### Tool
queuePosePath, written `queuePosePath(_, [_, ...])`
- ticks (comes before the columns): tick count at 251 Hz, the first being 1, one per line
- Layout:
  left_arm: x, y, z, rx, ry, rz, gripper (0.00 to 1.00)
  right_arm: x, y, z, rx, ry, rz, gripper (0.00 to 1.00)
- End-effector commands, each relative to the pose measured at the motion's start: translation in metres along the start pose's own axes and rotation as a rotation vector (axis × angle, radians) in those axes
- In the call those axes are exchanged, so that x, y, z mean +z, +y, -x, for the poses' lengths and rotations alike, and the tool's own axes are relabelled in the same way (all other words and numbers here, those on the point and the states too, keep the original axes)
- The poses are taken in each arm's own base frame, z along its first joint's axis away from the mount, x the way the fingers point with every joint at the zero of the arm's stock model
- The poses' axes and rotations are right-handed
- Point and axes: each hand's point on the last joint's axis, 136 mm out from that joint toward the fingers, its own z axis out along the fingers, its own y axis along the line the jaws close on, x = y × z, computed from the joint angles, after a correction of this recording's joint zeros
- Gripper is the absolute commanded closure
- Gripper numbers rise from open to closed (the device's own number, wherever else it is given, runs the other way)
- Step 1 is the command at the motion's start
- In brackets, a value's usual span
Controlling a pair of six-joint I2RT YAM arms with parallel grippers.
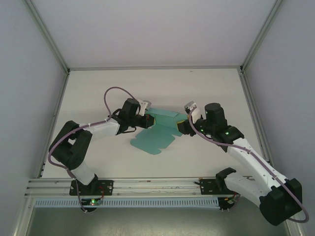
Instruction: Assemble paper box
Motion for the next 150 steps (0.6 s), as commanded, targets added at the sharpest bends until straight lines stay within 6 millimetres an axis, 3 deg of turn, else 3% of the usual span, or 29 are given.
queuePosePath(1, [0.003, 0.005, -0.002, -0.040, 0.042, 0.016, 1.00, 0.003, 0.004, 0.020, -0.032, -0.053, -0.005, 0.71])
queuePosePath(19, [0.002, 0.014, 0.002, -0.073, 0.024, 0.076, 1.00, 0.007, 0.003, 0.020, -0.037, -0.054, -0.022, 0.86])
queuePosePath(38, [-0.002, 0.036, 0.006, -0.140, 0.001, 0.211, 1.00, 0.010, 0.002, 0.018, -0.053, -0.050, -0.066, 1.00])
queuePosePath(75, [-0.020, 0.084, 0.014, -0.287, -0.058, 0.525, 1.00, 0.013, 0.004, 0.014, -0.086, -0.055, -0.143, 1.00])
queuePosePath(150, [-0.066, 0.140, 0.015, -0.515, -0.129, 0.946, 1.00, 0.009, 0.018, 0.016, -0.152, -0.101, -0.170, 1.00])
